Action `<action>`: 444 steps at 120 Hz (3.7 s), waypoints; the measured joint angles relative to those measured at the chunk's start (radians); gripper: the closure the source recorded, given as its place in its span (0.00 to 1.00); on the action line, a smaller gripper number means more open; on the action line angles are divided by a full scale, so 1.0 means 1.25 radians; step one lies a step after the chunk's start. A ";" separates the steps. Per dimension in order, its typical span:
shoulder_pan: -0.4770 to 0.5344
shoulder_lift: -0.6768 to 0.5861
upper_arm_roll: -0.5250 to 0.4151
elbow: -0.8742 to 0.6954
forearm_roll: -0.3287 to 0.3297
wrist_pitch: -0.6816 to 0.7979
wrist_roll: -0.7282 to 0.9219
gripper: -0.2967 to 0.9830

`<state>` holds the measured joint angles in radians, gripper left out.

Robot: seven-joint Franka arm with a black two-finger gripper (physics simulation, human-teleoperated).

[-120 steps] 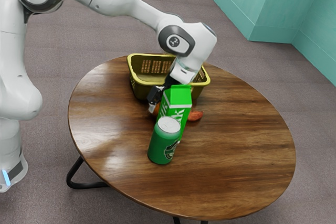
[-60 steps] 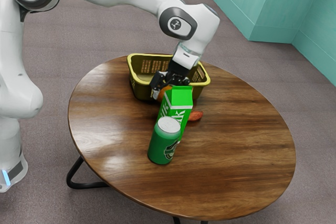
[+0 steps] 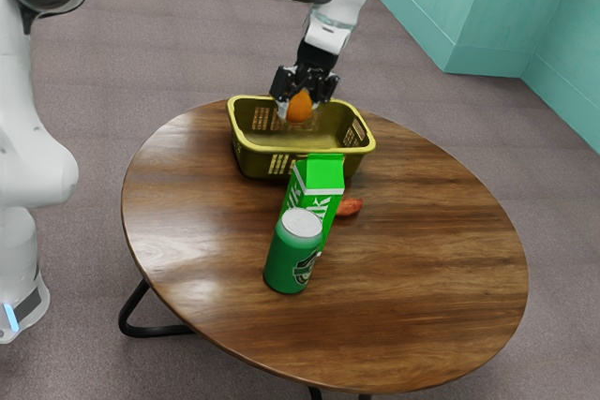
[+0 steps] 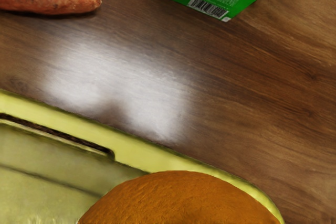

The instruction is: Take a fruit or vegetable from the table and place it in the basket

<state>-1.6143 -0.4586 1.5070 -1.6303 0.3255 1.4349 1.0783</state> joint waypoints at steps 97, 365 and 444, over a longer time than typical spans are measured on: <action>-0.024 -0.007 0.143 -0.001 0.040 -0.020 0.063 0.32; -0.772 -0.089 0.477 0.379 0.109 0.199 -1.246 0.23; -0.788 -0.111 0.494 0.292 0.139 0.197 -1.293 0.23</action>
<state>-2.5999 -0.5974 2.1240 -1.2652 0.4991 1.6806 -0.5385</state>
